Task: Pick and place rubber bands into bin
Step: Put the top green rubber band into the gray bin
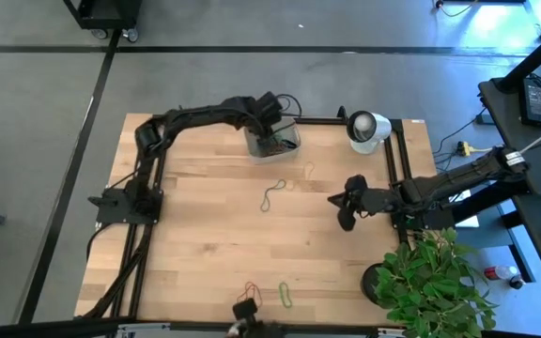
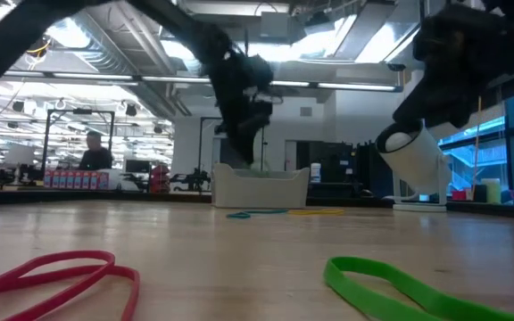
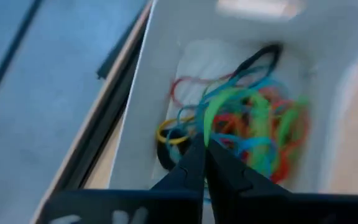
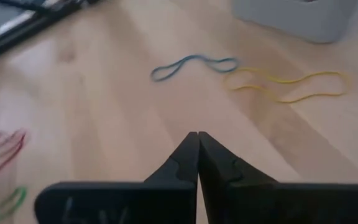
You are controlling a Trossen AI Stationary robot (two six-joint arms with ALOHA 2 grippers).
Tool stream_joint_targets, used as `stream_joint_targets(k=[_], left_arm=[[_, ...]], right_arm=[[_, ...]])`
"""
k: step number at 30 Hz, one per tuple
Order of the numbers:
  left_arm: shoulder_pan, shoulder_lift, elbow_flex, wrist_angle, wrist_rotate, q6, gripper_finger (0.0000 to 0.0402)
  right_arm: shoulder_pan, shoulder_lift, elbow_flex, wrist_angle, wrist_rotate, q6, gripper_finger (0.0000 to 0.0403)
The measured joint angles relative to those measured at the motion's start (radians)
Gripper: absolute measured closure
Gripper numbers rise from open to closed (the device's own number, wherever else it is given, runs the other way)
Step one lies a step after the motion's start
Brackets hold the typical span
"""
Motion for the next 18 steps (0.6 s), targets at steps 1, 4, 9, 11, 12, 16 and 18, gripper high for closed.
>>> stream_joint_targets(k=[1,4,9,11,12,16,18], left_arm=[[0.013,0.020,0.000,0.005,0.003,0.014,0.0399],[0.038,0.070,-0.001,0.014,0.009,0.067,0.0393],[0.059,0.116,-0.001,0.016,0.053,0.092,0.0352],[0.059,0.122,-0.001,0.015,0.062,0.104,0.0333],[0.058,0.123,-0.001,0.014,0.065,0.115,0.0323],[0.056,0.116,-0.001,0.018,0.067,0.149,0.0289],[0.057,0.099,0.001,0.014,0.057,0.150,0.0276]], right_arm=[[-0.006,0.000,0.000,0.000,0.014,0.023,0.0393],[-0.030,0.000,0.000,0.000,0.028,0.068,0.0393],[-0.069,0.000,0.000,-0.001,0.029,0.127,0.0393],[-0.082,0.000,0.000,-0.001,0.029,0.149,0.0393],[-0.088,0.000,0.000,0.000,0.029,0.152,0.0393],[-0.106,0.000,0.000,0.000,0.029,0.152,0.0393],[-0.113,0.000,0.000,0.000,0.029,0.149,0.0393]])
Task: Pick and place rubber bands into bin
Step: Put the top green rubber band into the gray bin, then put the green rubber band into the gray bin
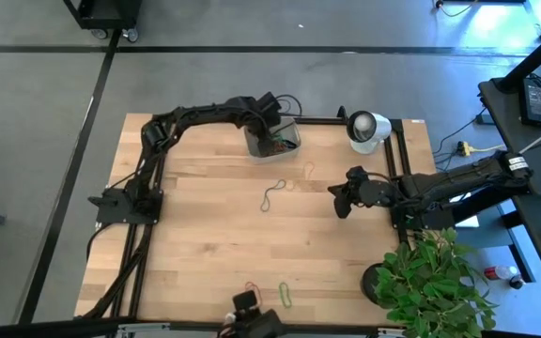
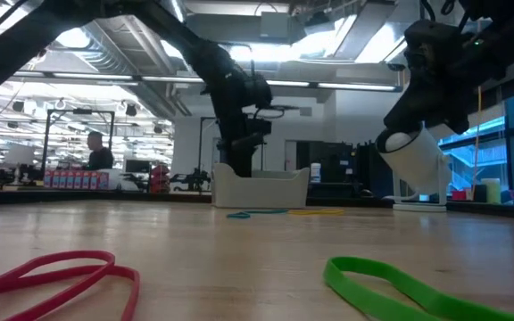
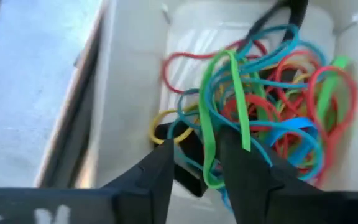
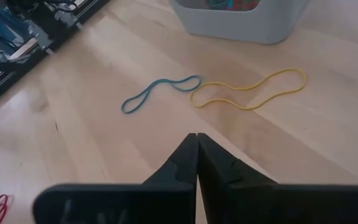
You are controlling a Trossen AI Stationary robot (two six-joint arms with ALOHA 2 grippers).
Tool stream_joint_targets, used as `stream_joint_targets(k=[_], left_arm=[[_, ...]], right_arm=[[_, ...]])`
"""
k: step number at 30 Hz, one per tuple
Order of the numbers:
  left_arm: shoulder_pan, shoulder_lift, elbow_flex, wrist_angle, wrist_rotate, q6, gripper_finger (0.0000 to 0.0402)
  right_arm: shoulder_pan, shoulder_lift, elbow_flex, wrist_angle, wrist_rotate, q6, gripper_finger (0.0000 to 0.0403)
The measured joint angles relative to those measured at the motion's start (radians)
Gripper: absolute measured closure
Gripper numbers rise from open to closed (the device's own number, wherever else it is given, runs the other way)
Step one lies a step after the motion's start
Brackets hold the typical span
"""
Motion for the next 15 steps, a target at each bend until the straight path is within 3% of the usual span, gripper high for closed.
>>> stream_joint_targets(k=[9,15], left_arm=[[-0.004,-0.110,0.068,-0.028,-0.044,-0.078,0.0257],[-0.041,-0.207,0.073,-0.117,-0.021,-0.310,0.0268]], right_arm=[[-0.001,0.000,0.000,-0.001,-0.002,-0.006,0.0393],[-0.001,0.000,0.000,-0.001,-0.003,-0.008,0.0393]])
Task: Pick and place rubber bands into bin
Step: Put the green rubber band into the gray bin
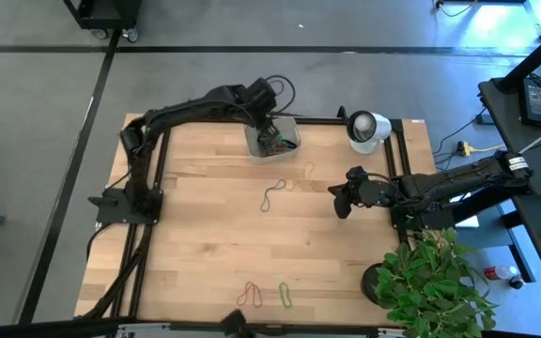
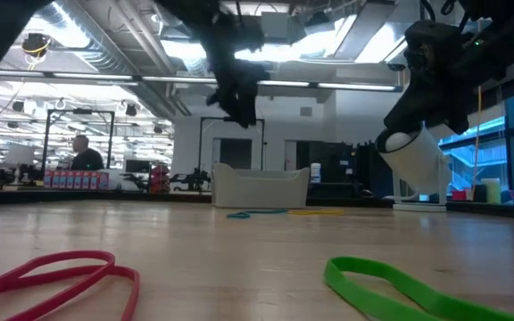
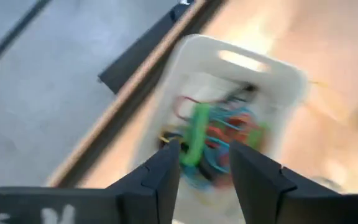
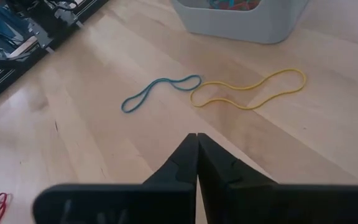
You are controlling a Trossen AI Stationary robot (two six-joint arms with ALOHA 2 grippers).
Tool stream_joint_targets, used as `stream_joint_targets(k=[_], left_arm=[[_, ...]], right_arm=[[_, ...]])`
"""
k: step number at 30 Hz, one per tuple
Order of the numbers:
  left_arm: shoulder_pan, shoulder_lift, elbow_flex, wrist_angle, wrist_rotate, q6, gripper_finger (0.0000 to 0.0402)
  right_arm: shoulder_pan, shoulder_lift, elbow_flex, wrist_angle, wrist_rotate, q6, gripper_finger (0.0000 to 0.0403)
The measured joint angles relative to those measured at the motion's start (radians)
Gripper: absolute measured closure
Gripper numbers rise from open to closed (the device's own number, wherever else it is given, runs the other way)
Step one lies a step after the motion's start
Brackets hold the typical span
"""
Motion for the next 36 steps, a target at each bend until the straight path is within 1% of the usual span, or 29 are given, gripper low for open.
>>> stream_joint_targets(k=[3,9,10,12,15,19,21,25,27,30,33,36], left_arm=[[-0.066,-0.048,-0.007,-0.035,-0.007,-0.063,0.0294],[-0.243,-0.075,-0.036,-0.054,-0.012,-0.151,0.0385],[-0.274,-0.074,-0.040,-0.060,-0.010,-0.167,0.0392],[-0.334,-0.068,-0.055,-0.055,0.003,-0.197,0.0397],[-0.414,-0.066,-0.123,-0.040,0.007,-0.255,0.0400],[-0.498,-0.071,-0.257,0.054,-0.032,-0.360,0.0400],[-0.531,-0.078,-0.330,0.128,-0.030,-0.394,0.0400],[-0.574,-0.111,-0.475,0.259,-0.003,-0.409,0.0400],[-0.588,-0.132,-0.548,0.278,0.001,-0.423,0.0400],[-0.597,-0.183,-0.658,0.339,0.035,-0.433,0.0400],[-0.604,-0.254,-0.778,0.405,0.056,-0.437,0.0400],[-0.606,-0.352,-0.895,0.476,0.057,-0.448,0.0400]], right_arm=[[0.000,0.000,0.000,0.000,0.000,0.000,0.0393],[0.000,0.000,0.000,-0.006,-0.001,0.000,0.0393],[0.000,0.000,0.000,-0.009,-0.001,0.000,0.0393],[0.000,0.000,0.000,-0.012,-0.001,0.000,0.0393],[0.000,0.000,0.000,-0.011,-0.001,0.000,0.0393],[0.000,0.000,0.000,-0.010,-0.001,-0.001,0.0393],[0.000,0.000,0.000,-0.009,-0.001,0.000,0.0393],[0.000,0.000,0.000,-0.011,-0.001,0.000,0.0393],[0.000,0.000,0.000,-0.012,-0.005,0.000,0.0395],[0.001,0.011,0.012,-0.021,-0.025,0.000,0.0400],[0.002,0.069,0.063,-0.034,-0.039,-0.040,0.0401],[0.002,0.186,0.168,-0.043,-0.047,-0.128,0.0401]])
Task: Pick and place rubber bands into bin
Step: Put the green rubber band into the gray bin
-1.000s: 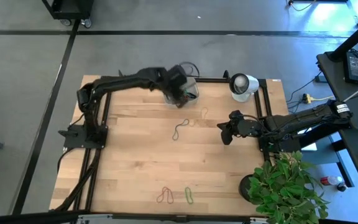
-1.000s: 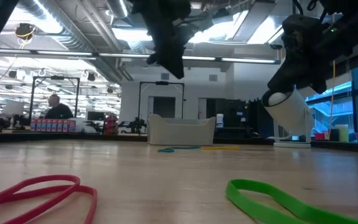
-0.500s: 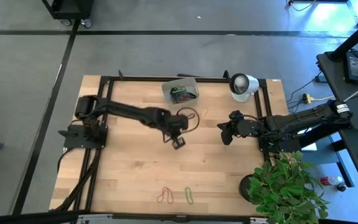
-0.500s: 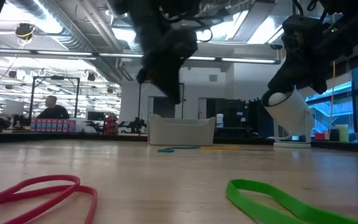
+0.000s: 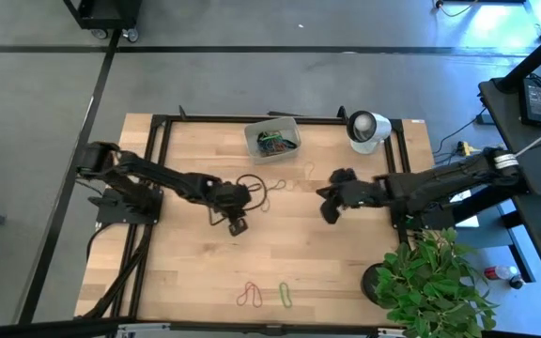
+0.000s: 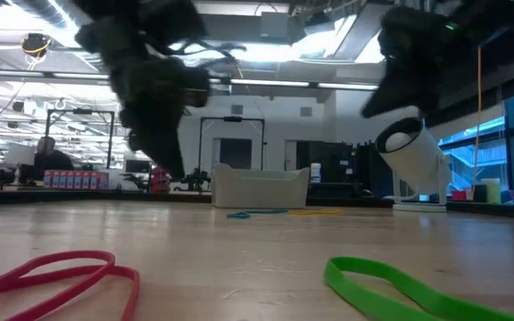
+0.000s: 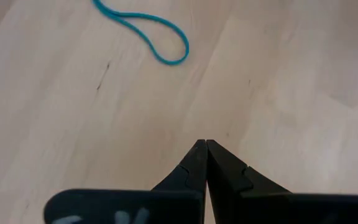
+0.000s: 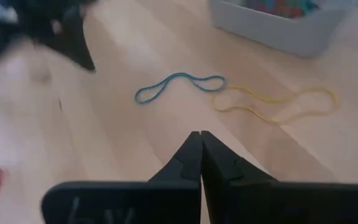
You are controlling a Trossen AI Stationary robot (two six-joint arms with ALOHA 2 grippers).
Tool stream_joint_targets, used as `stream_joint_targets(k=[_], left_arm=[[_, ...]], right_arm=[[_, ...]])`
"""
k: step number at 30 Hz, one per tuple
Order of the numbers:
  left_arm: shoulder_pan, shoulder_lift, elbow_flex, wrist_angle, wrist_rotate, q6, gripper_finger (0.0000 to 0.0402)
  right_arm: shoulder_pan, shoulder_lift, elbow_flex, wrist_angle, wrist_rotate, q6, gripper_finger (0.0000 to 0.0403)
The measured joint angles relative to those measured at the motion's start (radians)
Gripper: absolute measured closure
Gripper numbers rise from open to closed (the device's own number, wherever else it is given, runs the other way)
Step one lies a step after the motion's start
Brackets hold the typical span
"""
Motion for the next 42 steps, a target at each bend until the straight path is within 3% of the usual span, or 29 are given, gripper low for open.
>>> stream_joint_targets(k=[7,15,20,27,33,42], left_arm=[[0.000,-0.236,-0.193,0.044,0.013,-0.002,0.0400],[-0.021,-0.419,-0.312,0.030,0.054,0.044,0.0400],[-0.050,-0.461,-0.346,-0.022,0.064,0.078,0.0400],[-0.093,-0.465,-0.345,-0.077,0.072,0.093,0.0400],[-0.111,-0.460,-0.345,-0.078,0.071,0.115,0.0400],[-0.116,-0.457,-0.345,-0.054,0.071,0.124,0.0400]], right_arm=[[0.025,0.382,0.327,-0.127,-0.116,-0.252,0.0401],[0.087,0.740,0.663,-0.269,-0.180,-0.270,0.0381],[0.131,0.901,0.840,-0.316,-0.250,-0.334,0.0351],[0.219,1.013,1.009,-0.520,-0.356,-0.340,0.0297],[0.299,1.064,1.050,-0.486,-0.394,-0.377,0.0268],[0.350,1.091,1.050,-0.460,-0.383,-0.349,0.0266]])
